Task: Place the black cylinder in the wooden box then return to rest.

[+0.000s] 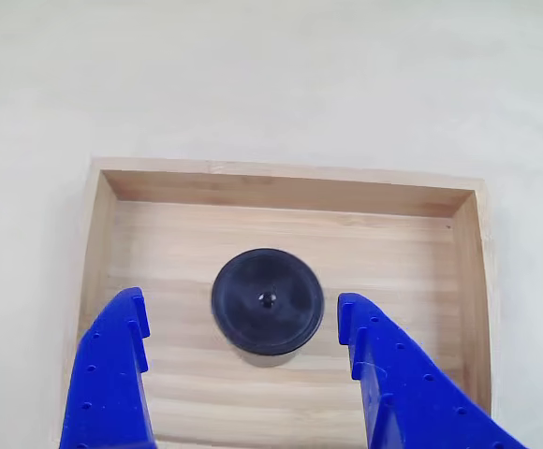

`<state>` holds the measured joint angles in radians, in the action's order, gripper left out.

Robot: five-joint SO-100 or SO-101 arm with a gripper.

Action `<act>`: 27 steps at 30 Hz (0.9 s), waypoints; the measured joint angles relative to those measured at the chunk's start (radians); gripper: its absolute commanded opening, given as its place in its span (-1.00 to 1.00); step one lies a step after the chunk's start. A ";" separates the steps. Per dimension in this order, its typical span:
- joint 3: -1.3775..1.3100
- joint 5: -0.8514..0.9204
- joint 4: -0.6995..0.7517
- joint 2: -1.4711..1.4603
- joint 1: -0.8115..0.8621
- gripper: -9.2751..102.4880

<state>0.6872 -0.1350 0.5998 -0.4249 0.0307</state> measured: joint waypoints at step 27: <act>0.583 0.058 0.155 -0.824 -0.120 -0.32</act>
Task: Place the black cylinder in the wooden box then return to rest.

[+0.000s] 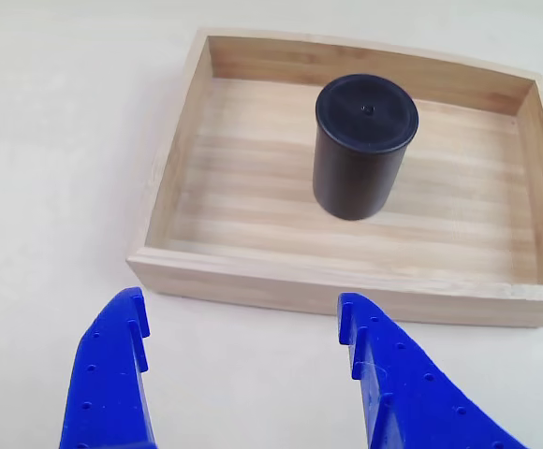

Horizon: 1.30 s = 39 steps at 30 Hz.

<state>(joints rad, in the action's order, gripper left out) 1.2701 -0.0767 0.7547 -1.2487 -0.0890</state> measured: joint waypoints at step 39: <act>0.308 0.051 0.256 -0.405 0.081 -0.84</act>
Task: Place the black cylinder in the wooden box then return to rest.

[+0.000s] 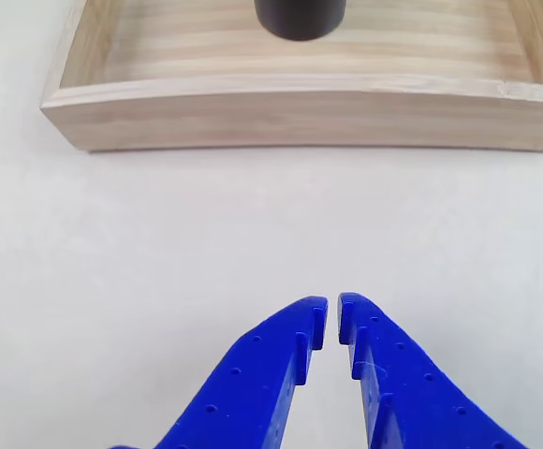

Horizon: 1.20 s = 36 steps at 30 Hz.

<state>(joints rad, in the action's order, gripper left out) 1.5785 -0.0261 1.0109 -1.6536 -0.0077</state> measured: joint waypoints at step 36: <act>0.000 0.000 0.347 -0.061 0.000 -0.84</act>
